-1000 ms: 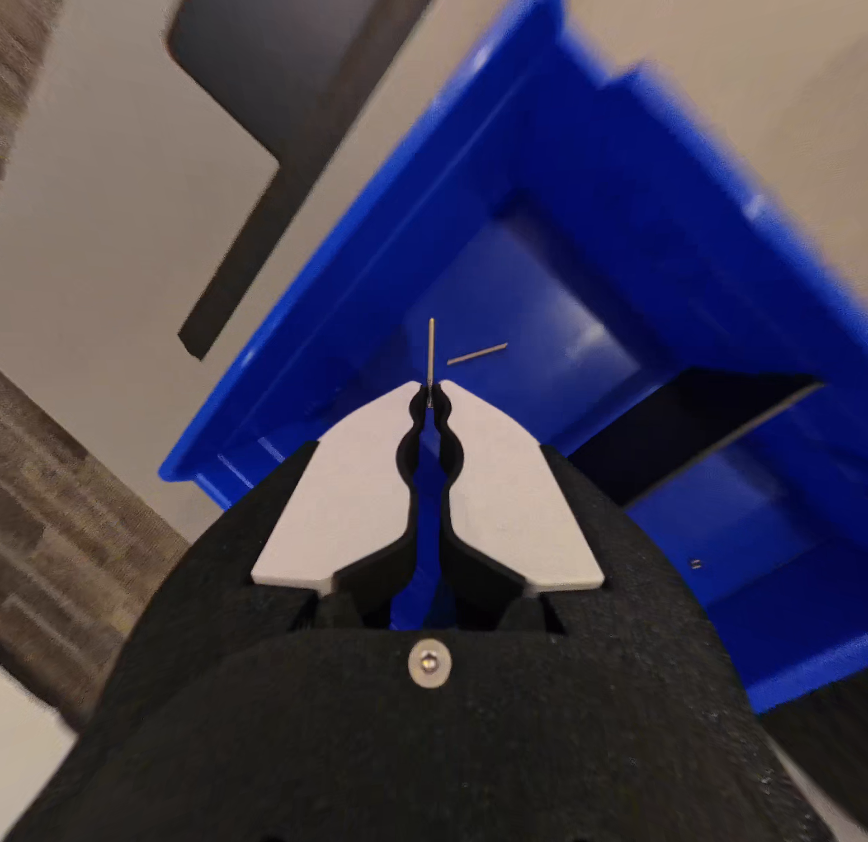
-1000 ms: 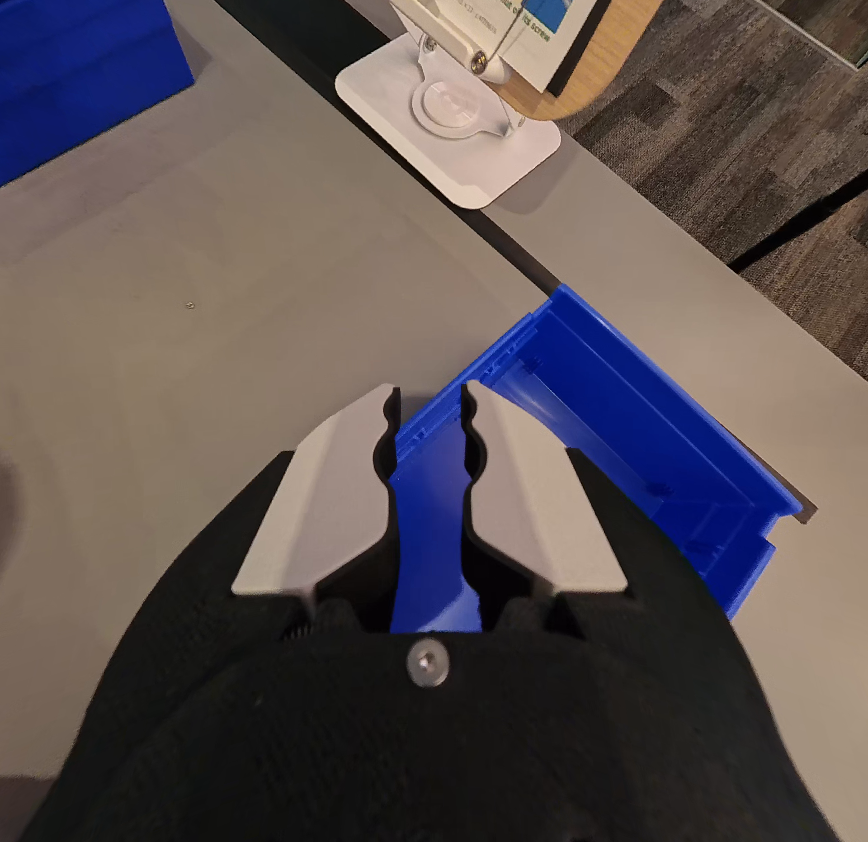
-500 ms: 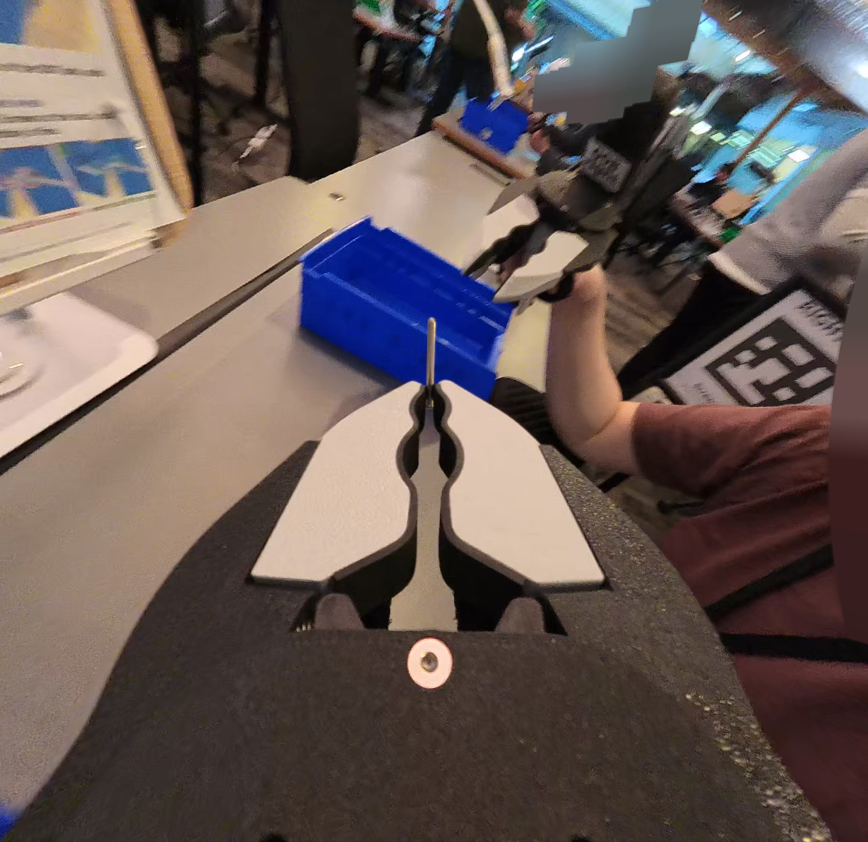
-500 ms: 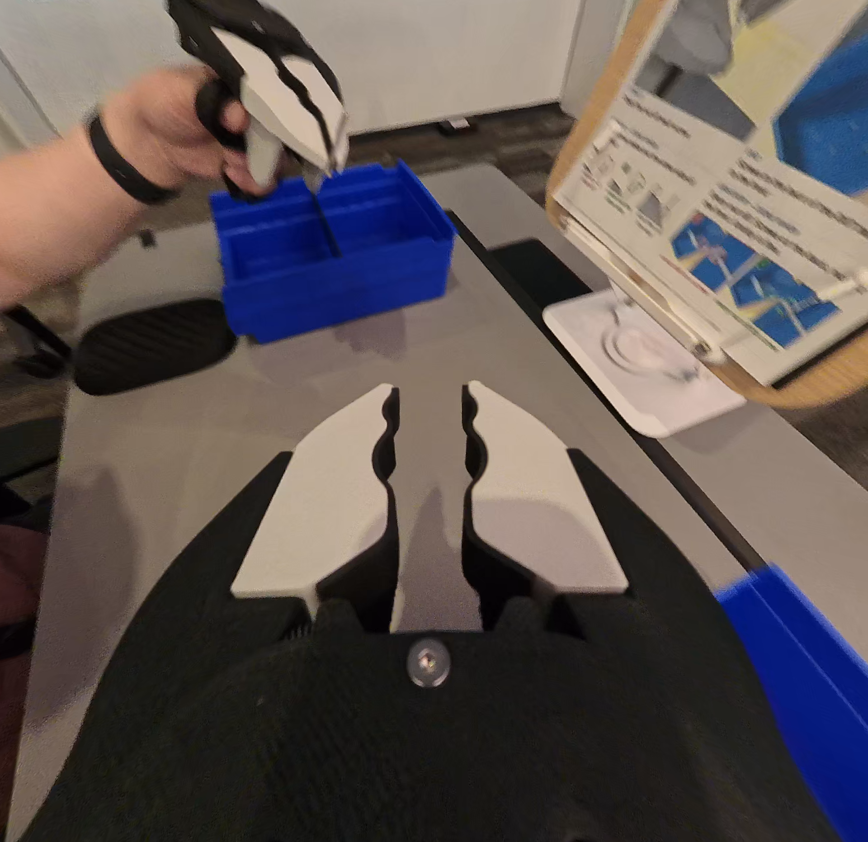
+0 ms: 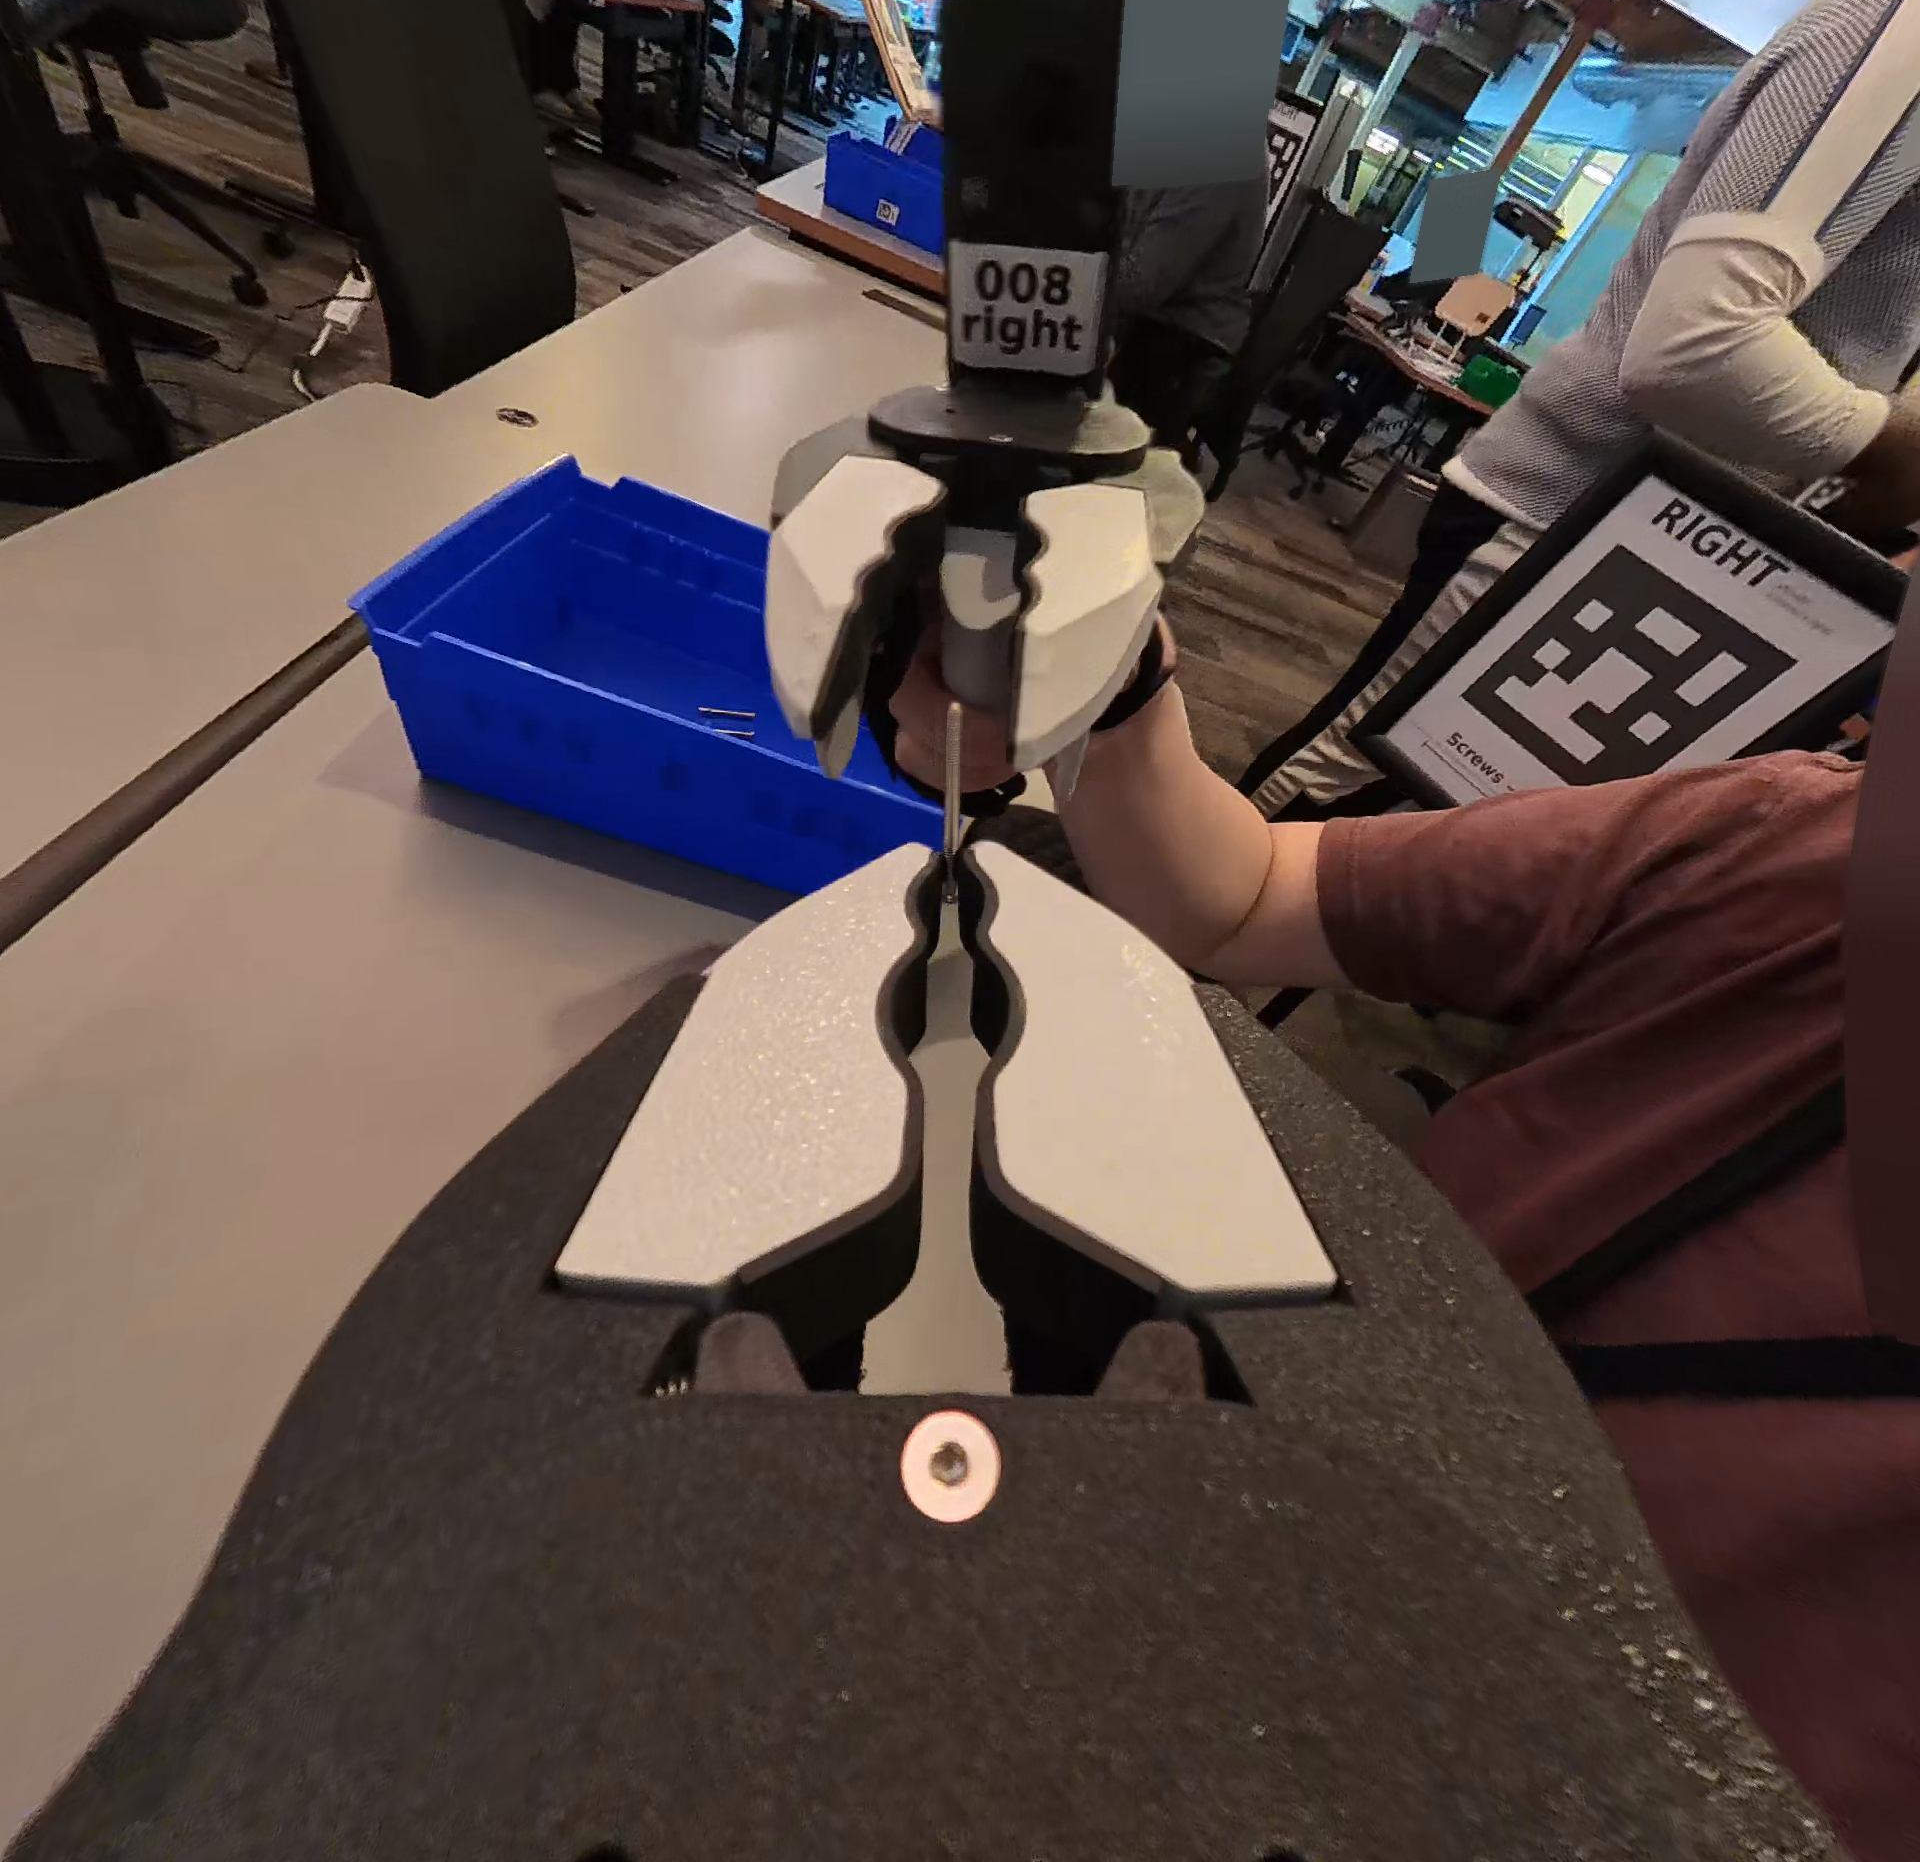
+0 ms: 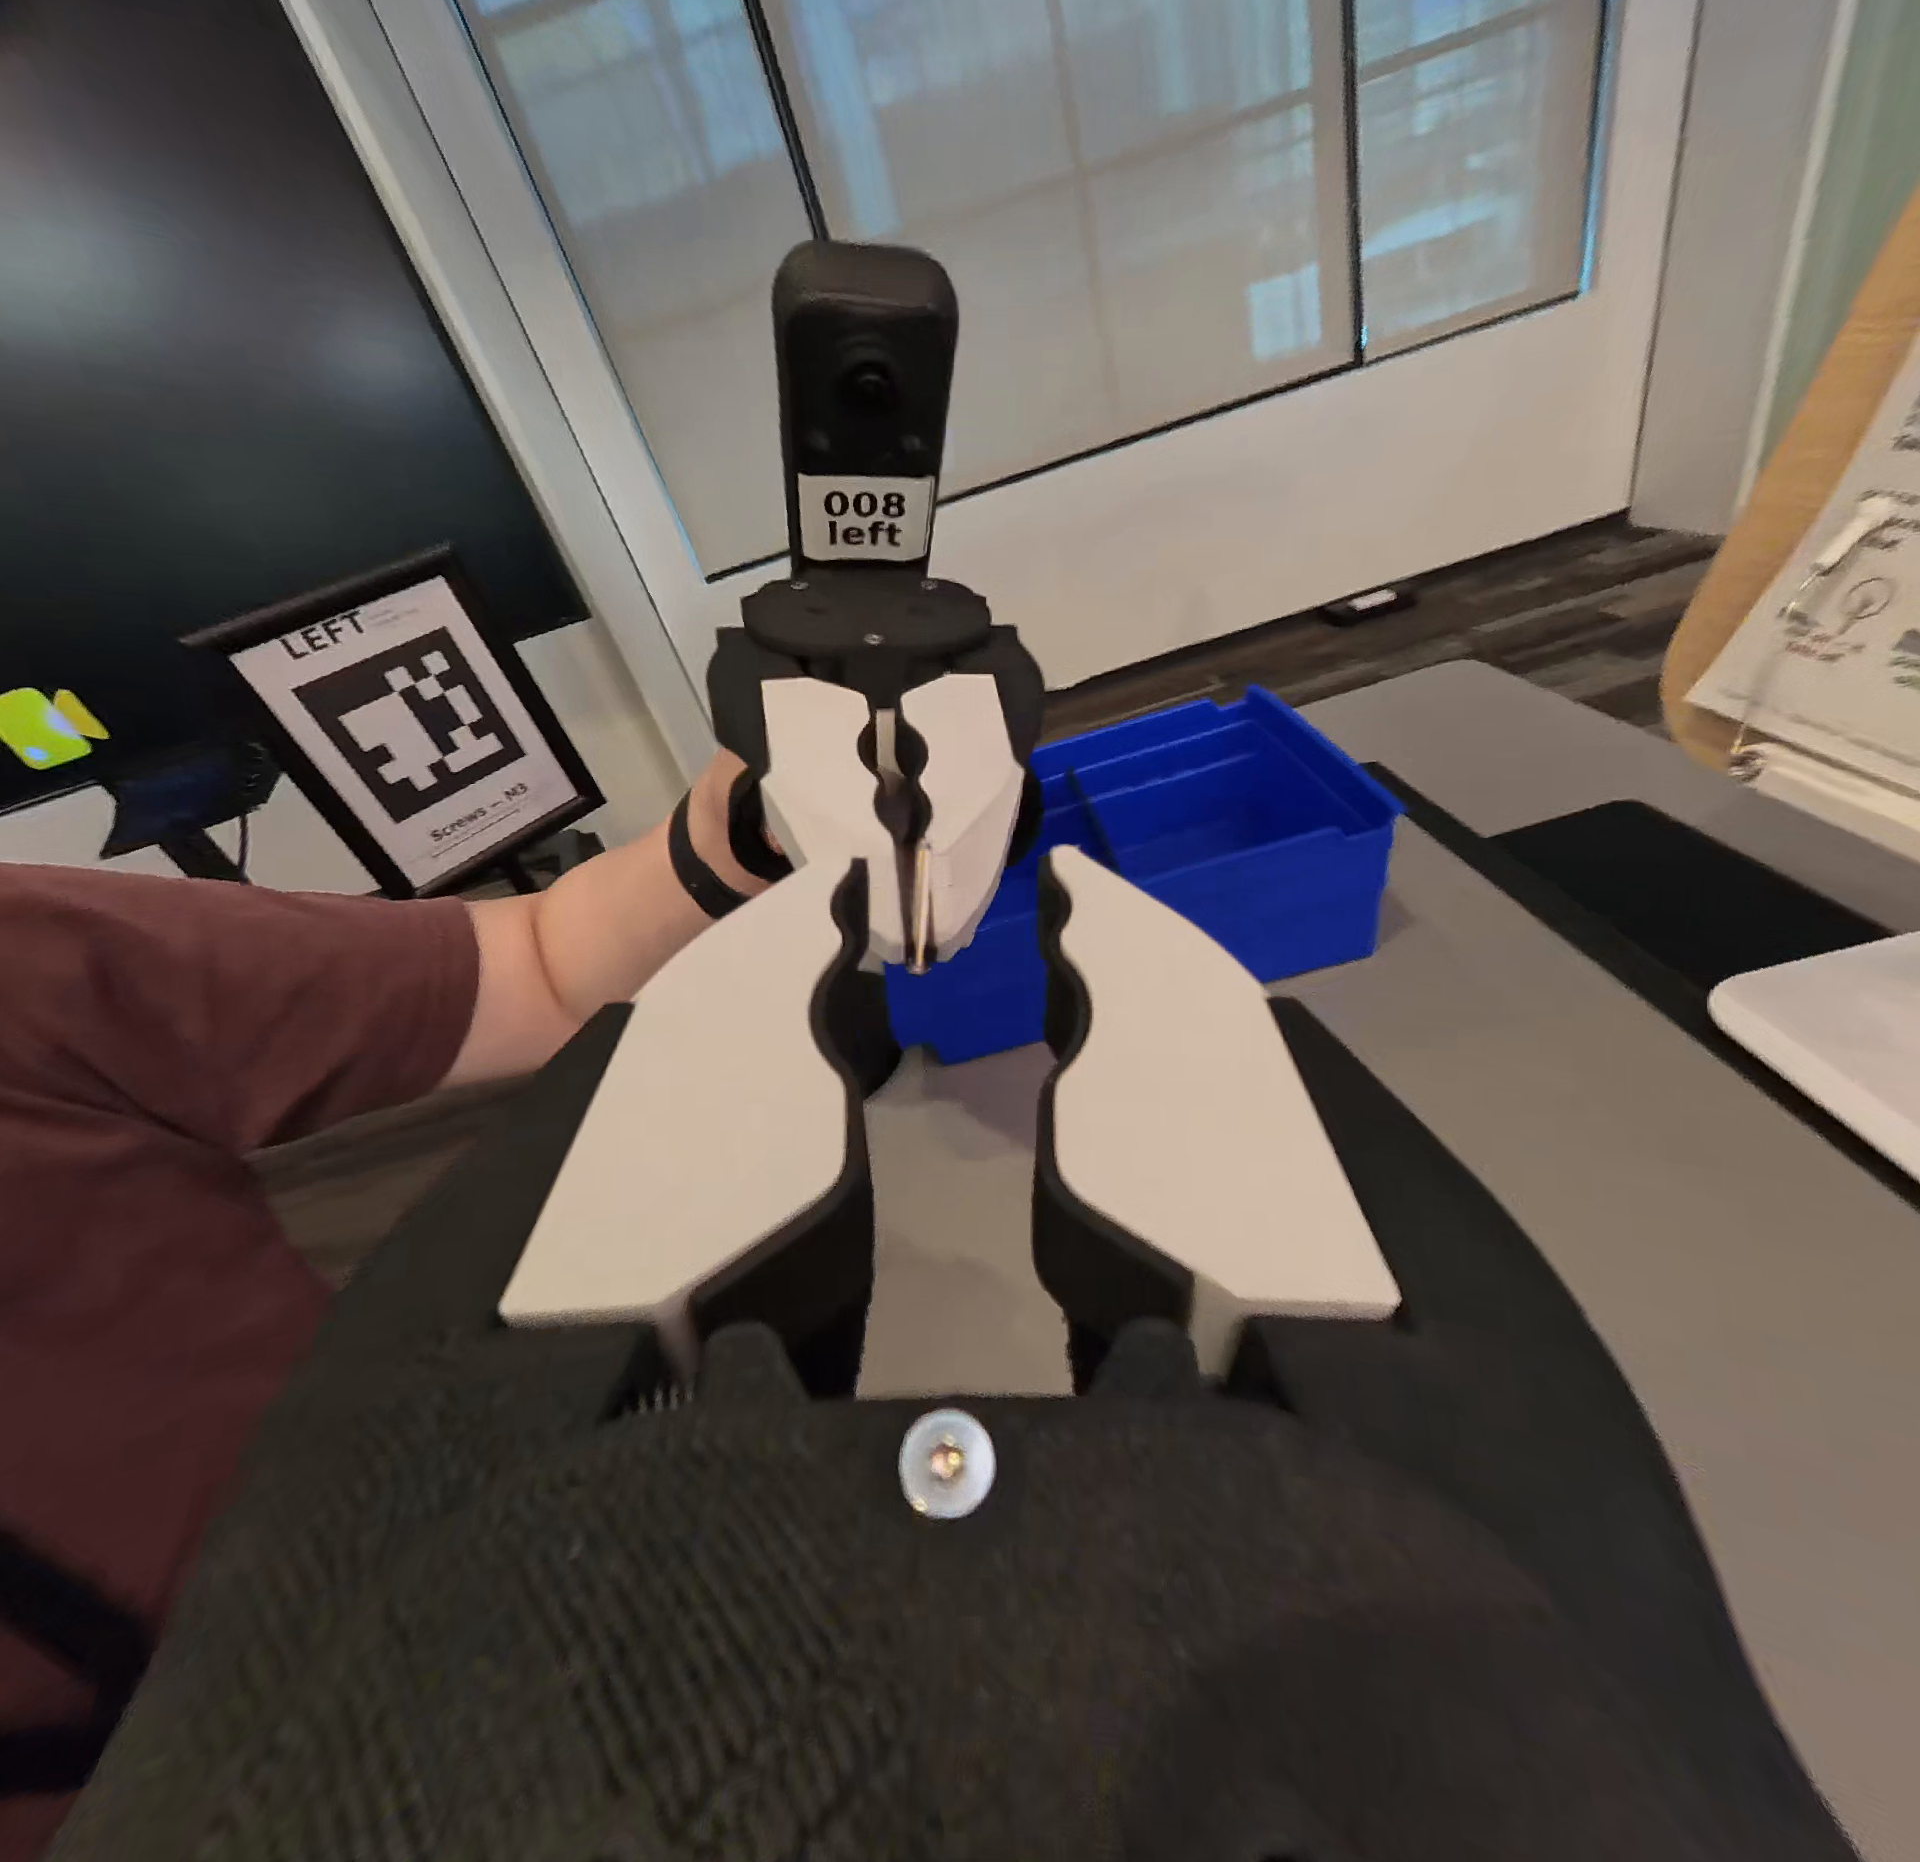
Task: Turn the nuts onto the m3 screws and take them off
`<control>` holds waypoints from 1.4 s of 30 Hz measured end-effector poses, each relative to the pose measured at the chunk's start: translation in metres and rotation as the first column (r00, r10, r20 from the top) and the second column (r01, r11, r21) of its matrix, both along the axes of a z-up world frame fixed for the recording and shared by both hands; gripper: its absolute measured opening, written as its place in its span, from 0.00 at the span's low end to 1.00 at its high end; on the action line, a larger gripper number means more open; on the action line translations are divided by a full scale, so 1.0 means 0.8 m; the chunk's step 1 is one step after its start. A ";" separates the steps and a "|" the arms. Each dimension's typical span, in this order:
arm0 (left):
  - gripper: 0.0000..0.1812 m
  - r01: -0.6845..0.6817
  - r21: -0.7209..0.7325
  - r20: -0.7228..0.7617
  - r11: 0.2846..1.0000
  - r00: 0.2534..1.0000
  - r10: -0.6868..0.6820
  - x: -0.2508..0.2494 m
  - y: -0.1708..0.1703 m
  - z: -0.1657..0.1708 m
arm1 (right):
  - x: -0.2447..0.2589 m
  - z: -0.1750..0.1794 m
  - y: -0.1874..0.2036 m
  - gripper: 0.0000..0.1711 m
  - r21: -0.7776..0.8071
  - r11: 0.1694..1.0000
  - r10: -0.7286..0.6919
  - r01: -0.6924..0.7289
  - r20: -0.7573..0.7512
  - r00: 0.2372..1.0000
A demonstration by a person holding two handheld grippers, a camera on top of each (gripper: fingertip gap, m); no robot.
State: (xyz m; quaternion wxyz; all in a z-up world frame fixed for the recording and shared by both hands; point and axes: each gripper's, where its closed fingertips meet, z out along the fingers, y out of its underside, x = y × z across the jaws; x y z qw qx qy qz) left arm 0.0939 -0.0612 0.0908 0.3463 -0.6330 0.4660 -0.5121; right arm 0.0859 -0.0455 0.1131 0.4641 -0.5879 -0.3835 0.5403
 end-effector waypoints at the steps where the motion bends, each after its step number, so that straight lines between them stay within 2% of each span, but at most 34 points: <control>1: 0.01 0.003 0.001 -0.004 1.000 1.000 -0.003 0.002 -0.001 -0.001 | -0.002 -0.003 0.000 0.18 -0.004 1.000 0.005 -0.005 0.011 1.000; 2: 0.01 0.000 0.006 -0.006 1.000 1.000 0.000 0.003 0.000 -0.001 | -0.003 -0.005 0.000 0.17 -0.001 1.000 0.011 -0.011 0.014 1.000; 4: 0.01 0.001 0.012 -0.012 1.000 1.000 -0.001 0.004 0.001 -0.003 | -0.005 -0.004 -0.009 0.02 0.001 0.998 0.065 -0.065 0.002 0.998; 10: 0.05 0.036 -0.051 0.033 0.998 0.999 -0.034 0.007 -0.001 -0.003 | -0.004 -0.006 -0.009 0.02 -0.008 0.997 0.073 -0.073 0.004 0.997; 18: 0.01 0.052 -0.060 0.002 0.997 0.999 -0.052 0.020 0.004 -0.012 | -0.001 -0.009 -0.003 0.02 -0.062 0.995 0.081 -0.081 -0.013 0.997; 27: 0.01 0.053 -0.177 0.017 0.983 0.999 -0.051 0.025 0.014 -0.018 | 0.004 -0.016 0.010 0.02 -0.112 0.992 0.065 -0.066 -0.014 0.998; 35: 0.01 0.036 -0.183 0.030 0.983 0.999 -0.031 0.023 0.018 -0.022 | 0.003 -0.021 0.015 0.02 -0.092 0.995 0.046 -0.046 0.000 0.999; 38: 0.01 0.030 -0.154 0.014 0.988 1.000 -0.028 0.019 0.017 -0.026 | 0.001 -0.022 0.014 0.02 -0.077 0.996 0.047 -0.046 0.009 0.999; 39: 0.01 0.031 -0.149 0.015 0.988 0.999 -0.029 0.016 0.015 -0.025 | 0.002 -0.017 0.017 0.07 -0.064 0.998 0.028 -0.029 -0.011 1.000; 40: 0.01 0.030 -0.142 0.030 0.989 0.999 -0.026 0.012 0.013 -0.021 | 0.004 -0.012 0.020 0.17 -0.051 0.999 0.001 -0.002 -0.026 1.000; 41: 0.01 0.022 -0.134 0.055 0.991 0.998 -0.015 0.006 0.013 -0.014 | 0.009 -0.010 0.022 0.22 -0.031 0.999 -0.019 0.019 -0.018 1.000; 42: 0.01 0.010 -0.125 0.085 0.992 0.996 0.001 -0.002 0.013 -0.006 | 0.013 -0.012 0.023 0.21 -0.001 1.000 -0.029 0.029 0.014 0.999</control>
